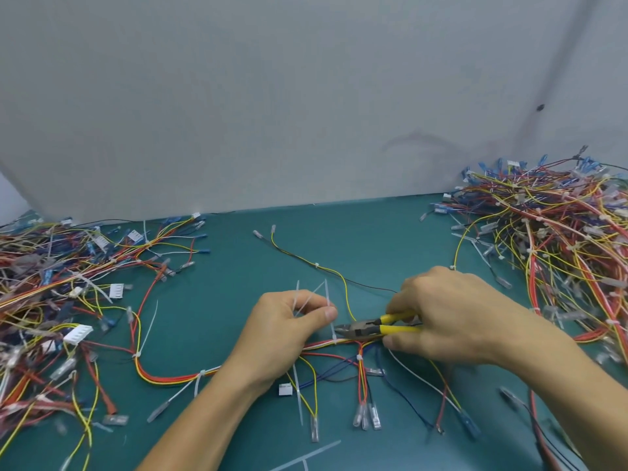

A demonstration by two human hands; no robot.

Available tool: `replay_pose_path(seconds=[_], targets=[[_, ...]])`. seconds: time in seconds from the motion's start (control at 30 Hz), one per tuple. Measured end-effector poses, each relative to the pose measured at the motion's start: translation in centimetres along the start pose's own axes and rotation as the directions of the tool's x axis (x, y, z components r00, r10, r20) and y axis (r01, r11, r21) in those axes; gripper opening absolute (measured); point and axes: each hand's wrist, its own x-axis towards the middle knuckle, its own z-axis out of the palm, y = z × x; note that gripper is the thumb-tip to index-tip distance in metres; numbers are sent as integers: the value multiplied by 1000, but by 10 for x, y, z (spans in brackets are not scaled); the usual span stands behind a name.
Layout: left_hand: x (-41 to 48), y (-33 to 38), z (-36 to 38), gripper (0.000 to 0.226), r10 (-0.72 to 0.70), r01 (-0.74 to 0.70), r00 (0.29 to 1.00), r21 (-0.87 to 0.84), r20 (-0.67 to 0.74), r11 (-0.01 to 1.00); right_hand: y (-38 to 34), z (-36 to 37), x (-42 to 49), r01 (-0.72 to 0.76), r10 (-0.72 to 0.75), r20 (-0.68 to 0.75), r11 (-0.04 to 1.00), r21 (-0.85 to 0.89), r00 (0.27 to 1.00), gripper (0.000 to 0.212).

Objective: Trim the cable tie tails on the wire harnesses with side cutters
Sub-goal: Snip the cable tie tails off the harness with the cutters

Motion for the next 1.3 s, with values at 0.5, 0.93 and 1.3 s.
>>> replay_pose_path(seconds=[0.5,0.93,1.3], targets=[[1,-1,0,9,-33,34,999,-69,3,997,-3,-1,0,35,-36,44,999,14,998,44],[0,-1,-1,10,-51,52,999,-73,11,996,3,3,4,116,-118,31,992,51,993,38],[1,-3,-2,13,-50,51,999,-75,19,996,4,10,5,95,-96,17,994,49,995,37]])
